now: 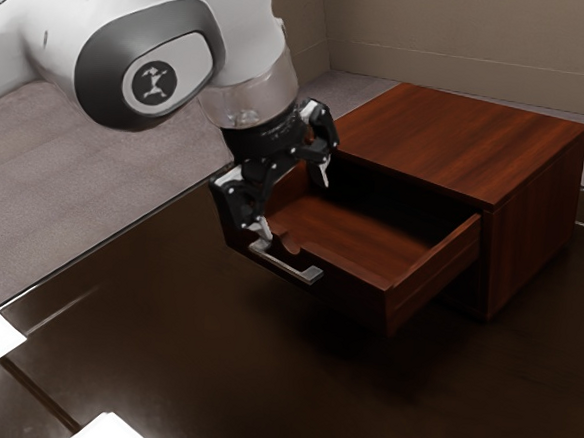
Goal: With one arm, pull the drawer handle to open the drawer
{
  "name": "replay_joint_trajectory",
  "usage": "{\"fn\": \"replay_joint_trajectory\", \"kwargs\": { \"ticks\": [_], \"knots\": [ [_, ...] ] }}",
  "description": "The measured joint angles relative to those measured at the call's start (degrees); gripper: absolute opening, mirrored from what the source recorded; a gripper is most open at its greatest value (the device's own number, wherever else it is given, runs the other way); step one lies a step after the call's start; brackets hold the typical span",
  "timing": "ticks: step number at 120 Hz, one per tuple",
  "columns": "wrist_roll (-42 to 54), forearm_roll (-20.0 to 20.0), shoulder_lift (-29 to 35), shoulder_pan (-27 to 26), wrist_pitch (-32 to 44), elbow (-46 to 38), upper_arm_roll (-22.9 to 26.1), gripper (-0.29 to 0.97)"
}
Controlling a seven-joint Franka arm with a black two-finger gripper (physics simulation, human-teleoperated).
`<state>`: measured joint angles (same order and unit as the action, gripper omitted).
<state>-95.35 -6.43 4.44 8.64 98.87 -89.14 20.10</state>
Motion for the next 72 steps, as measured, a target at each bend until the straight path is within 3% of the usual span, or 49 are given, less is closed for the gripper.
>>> {"fn": "replay_joint_trajectory", "kwargs": {
  "ticks": [26, 45, 57, 72],
  "knots": [
    [27.60, 0.00, 0.40, 0.60, -7.86, 7.84, -2.58, 0.65],
    [44.90, 3.00, -0.87, 1.94, -11.20, 7.67, -10.35, 0.65],
    [53.70, 3.78, -0.93, 3.90, -12.31, 7.65, -11.21, 0.65],
    [62.83, 4.18, -0.95, 1.89, -13.11, 7.65, -11.37, 0.65]
  ]
}}
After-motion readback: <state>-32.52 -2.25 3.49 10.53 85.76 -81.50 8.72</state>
